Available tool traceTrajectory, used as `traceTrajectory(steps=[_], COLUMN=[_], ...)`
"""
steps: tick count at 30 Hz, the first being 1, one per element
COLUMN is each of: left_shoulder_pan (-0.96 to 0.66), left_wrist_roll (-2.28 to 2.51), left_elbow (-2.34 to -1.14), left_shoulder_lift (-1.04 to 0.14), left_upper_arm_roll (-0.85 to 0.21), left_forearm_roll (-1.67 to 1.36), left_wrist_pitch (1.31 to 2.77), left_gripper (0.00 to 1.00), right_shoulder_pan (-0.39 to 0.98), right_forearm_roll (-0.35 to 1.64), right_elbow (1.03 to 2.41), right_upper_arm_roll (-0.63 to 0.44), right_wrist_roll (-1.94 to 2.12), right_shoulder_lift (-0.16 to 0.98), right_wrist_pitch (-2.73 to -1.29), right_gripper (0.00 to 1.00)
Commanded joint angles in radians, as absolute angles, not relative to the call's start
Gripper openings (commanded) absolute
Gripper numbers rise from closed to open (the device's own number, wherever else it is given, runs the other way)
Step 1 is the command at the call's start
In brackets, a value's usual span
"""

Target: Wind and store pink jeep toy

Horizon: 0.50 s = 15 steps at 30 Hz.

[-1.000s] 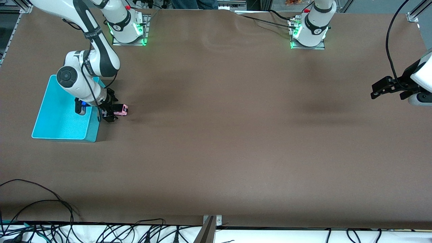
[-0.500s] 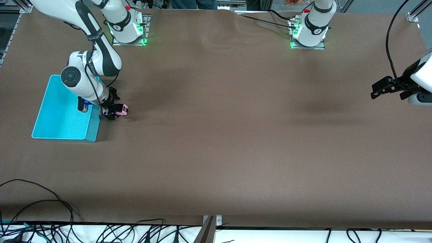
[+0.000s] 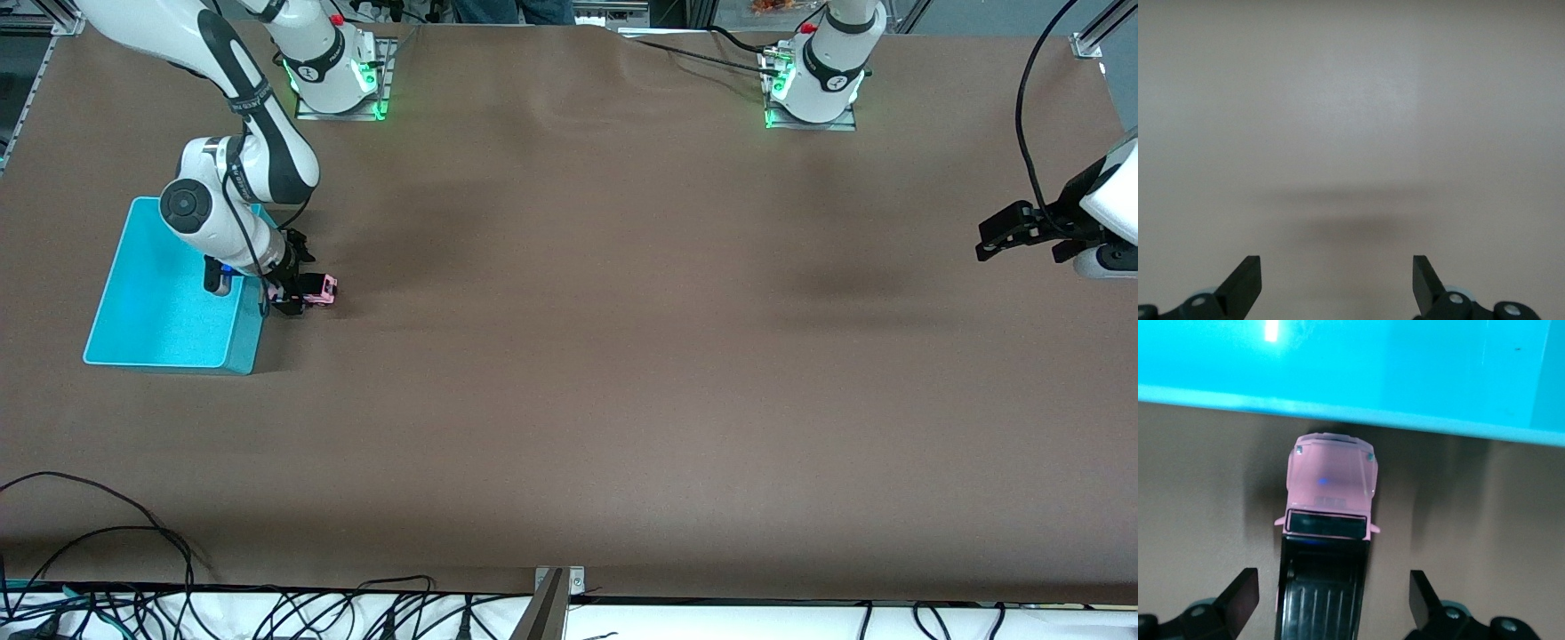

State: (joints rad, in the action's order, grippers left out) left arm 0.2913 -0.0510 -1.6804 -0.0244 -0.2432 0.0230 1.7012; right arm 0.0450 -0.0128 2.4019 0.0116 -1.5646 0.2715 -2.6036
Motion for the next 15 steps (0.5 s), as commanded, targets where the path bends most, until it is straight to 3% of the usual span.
traceTrajectory(steps=[1,4,7,15], left_shoulder_pan=[0.301,0.301,0.301,0.301], left_wrist_roll=[-0.072,-0.072,-0.072,-0.072], left_elbow=[-1.690,-1.690,-1.690,-1.690], left_shoulder_lift=[-0.015,-0.015,-0.015,-0.015], left_upper_arm_roll=[-0.244,-0.244,-0.244,-0.244], left_forearm_roll=[0.002,0.002,0.002,0.002], left_wrist_pitch=[1.701,1.701,1.701,1.701], left_gripper=[1.00,1.00,1.00,1.00], right_shoulder_pan=[0.043,0.043,0.043,0.043], right_forearm_roll=[-0.018,-0.018,-0.018,-0.021], right_elbow=[2.416,2.416,2.416,2.413], right_upper_arm_roll=[0.005,0.002,0.002,0.002], right_wrist_roll=[-1.563,-1.563,-1.562,-1.526], right_shoulder_lift=[0.267,0.267,0.262,0.219], right_wrist_pitch=[-2.622,-2.623,-2.620,-2.617], right_gripper=[0.53,0.18,0.00,0.00])
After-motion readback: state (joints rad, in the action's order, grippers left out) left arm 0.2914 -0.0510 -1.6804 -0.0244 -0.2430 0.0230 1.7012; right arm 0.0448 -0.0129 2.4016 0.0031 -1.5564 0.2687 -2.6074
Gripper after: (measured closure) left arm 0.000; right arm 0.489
